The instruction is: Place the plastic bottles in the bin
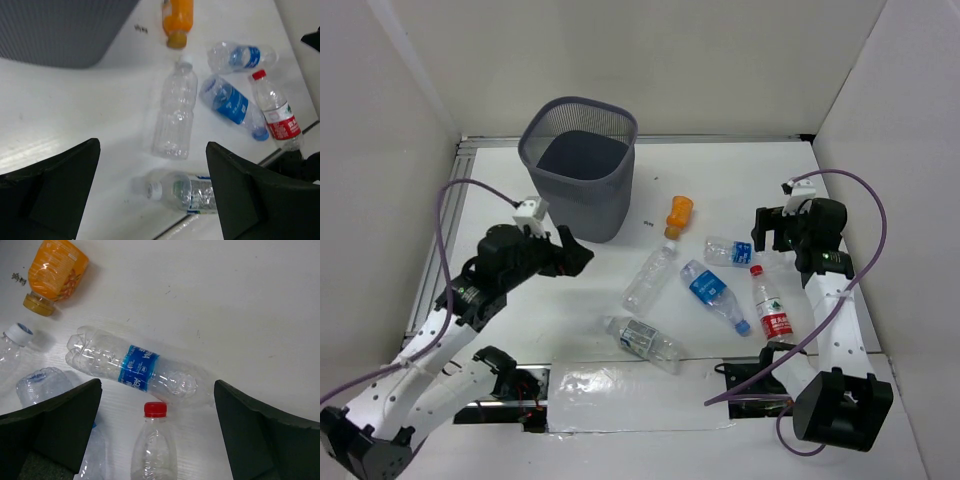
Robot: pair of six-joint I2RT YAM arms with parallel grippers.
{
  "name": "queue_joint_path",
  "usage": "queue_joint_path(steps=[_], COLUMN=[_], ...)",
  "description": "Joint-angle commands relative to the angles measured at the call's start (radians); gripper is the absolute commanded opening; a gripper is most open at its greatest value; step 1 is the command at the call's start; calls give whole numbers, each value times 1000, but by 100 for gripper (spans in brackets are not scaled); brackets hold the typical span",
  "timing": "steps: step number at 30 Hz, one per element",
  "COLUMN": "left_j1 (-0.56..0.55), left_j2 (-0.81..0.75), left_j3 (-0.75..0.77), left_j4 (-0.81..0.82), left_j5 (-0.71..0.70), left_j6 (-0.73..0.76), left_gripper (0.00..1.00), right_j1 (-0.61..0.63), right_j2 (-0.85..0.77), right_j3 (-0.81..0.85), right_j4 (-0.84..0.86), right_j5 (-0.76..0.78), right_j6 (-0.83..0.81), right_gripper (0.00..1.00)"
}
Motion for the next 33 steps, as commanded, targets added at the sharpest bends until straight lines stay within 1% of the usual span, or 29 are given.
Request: queue_joint_path(steps=[1, 3, 4, 5, 6, 7, 8, 9, 10, 11, 12, 13, 14, 15, 16, 17, 19, 20, 21, 22, 24, 26, 31, 33], left_j1=[-123, -184, -248, -283, -315, -347, -408, -438, -468, -520, -539, -551, -560, -561, -570, -570, -570, -570, -579, -590, -617, -617, -652, -662], left_j2=[55, 100, 138, 157, 174, 191, 223, 237, 252, 266, 280, 306, 318, 330, 355, 366, 405, 419, 433, 447, 482, 514, 649, 702], left_j3=[1, 1, 10, 10, 23, 39, 49, 49, 64, 91, 104, 115, 115, 127, 136, 136, 136, 136, 136, 136, 145, 155, 190, 205], left_j4=[-23, -48, -49, -58, -81, -102, -130, -139, -183, -219, -251, -288, -308, -364, -392, -415, -464, -475, -490, -501, -512, -512, -406, -377], left_j5=[-52, -100, -152, -187, -220, -291, -327, -356, -426, -457, -485, -505, -514, -524, -524, -510, -487, -466, -456, -456, -432, -403, -282, -281], left_j6=[-137, -200, -256, -293, -326, -405, -459, -490, -526, -623, -671, -723, -801, -845, -887, -968, -1034, -1060, -1109, -1125, -1166, -1176, -1188, -1177], left_gripper=[100, 100, 96, 94, 91, 88, 78, 72, 65, 57, 49, 46, 48, 55, 71, 79, 94, 96, 98, 100, 100, 100, 100, 100], right_j1=[-6, -6, -15, -15, -15, -15, -15, -15, -15, -15, -15, -15, -15, -15, -15, -15, -15, -15, -15, -15, -15, -15, -15, -15], right_j2=[-9, -9, -9, -9, -9, -9, -9, -9, -9, -9, -9, -9, -9, 0, 0, 0, 0, 0, 0, 0, 9, 9, 29, 29], right_j3=[14, 14, 14, 14, 14, 14, 14, 14, 14, 14, 14, 14, 14, 14, 14, 14, 4, 4, 4, 4, 4, -5, -5, -5], right_j4=[-6, -6, -19, -29, -39, -39, -51, -51, -51, -51, -51, -51, -51, -51, -51, -51, -51, -51, -51, -51, -51, -51, -51, -51], right_j5=[12, 21, -3, -18, -35, -60, -70, -71, -83, -83, -83, -74, -74, -74, -74, -74, -83, -83, -83, -83, -83, -83, -92, -101], right_j6=[1, -44, -80, -94, -105, -105, -105, -105, -105, -105, -105, -105, -95, -95, -95, -95, -95, -95, -85, -85, -85, -85, -85, -85], right_gripper=[100, 100, 100, 100, 95, 84, 78, 72, 64, 49, 43, 41, 41, 51, 63, 73, 80, 80, 82, 83, 85, 85, 85, 85])
